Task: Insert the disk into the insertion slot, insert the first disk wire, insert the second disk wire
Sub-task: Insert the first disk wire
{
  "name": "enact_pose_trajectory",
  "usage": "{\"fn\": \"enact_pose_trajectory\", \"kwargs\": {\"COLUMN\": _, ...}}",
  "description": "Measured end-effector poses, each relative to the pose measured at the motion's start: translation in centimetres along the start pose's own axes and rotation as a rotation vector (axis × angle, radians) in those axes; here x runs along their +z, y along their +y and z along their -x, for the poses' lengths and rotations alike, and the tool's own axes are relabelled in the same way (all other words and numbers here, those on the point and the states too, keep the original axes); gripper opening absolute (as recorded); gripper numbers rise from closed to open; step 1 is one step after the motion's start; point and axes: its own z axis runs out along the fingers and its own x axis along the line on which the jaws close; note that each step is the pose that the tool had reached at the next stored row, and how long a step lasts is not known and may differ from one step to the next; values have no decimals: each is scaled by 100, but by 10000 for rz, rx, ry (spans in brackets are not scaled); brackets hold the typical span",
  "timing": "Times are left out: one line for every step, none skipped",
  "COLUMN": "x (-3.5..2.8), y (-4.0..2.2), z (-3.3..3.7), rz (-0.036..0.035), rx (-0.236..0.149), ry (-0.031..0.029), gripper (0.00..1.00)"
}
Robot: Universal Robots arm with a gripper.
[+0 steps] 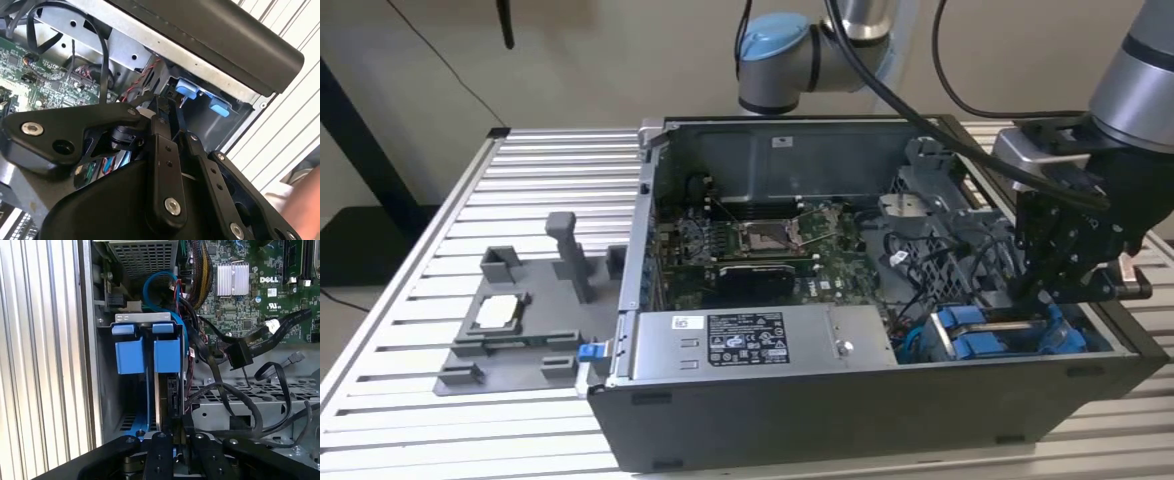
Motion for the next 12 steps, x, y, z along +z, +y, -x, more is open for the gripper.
{"fn": "enact_pose_trajectory", "kwargs": {"x": 10, "y": -3, "z": 0, "rz": 20, "rx": -9, "ry": 6, "gripper": 19}}
{"fn": "enact_pose_trajectory", "kwargs": {"x": 20, "y": -4, "z": 1, "rz": 21, "rx": -13, "ry": -8, "gripper": 19}}
{"fn": "enact_pose_trajectory", "kwargs": {"x": 22, "y": -5, "z": 1, "rz": 24, "rx": -14, "ry": -10, "gripper": 20}}
{"fn": "enact_pose_trajectory", "kwargs": {"x": 22, "y": -4, "z": 1, "rz": 27, "rx": -14, "ry": -8, "gripper": 20}}
{"fn": "enact_pose_trajectory", "kwargs": {"x": 15, "y": -4, "z": 0, "rz": 27, "rx": -15, "ry": -8, "gripper": 20}}
{"fn": "enact_pose_trajectory", "kwargs": {"x": -19, "y": -5, "z": 1, "rz": 28, "rx": -13, "ry": -18, "gripper": 27}}
{"fn": "enact_pose_trajectory", "kwargs": {"x": -67, "y": -6, "z": 0, "rz": 27, "rx": -13, "ry": -10, "gripper": 27}}
{"fn": "enact_pose_trajectory", "kwargs": {"x": -113, "y": -8, "z": 0, "rz": 27, "rx": -13, "ry": -12, "gripper": 27}}
{"fn": "enact_pose_trajectory", "kwargs": {"x": -159, "y": -10, "z": -1, "rz": 27, "rx": -12, "ry": -10, "gripper": 27}}
{"fn": "enact_pose_trajectory", "kwargs": {"x": -204, "y": -11, "z": 0, "rz": 27, "rx": -12, "ry": -9, "gripper": 27}}
{"fn": "enact_pose_trajectory", "kwargs": {"x": -249, "y": -12, "z": 0, "rz": 27, "rx": -13, "ry": -10, "gripper": 27}}
{"fn": "enact_pose_trajectory", "kwargs": {"x": -291, "y": -13, "z": 1, "rz": 27, "rx": -14, "ry": -9, "gripper": 27}}
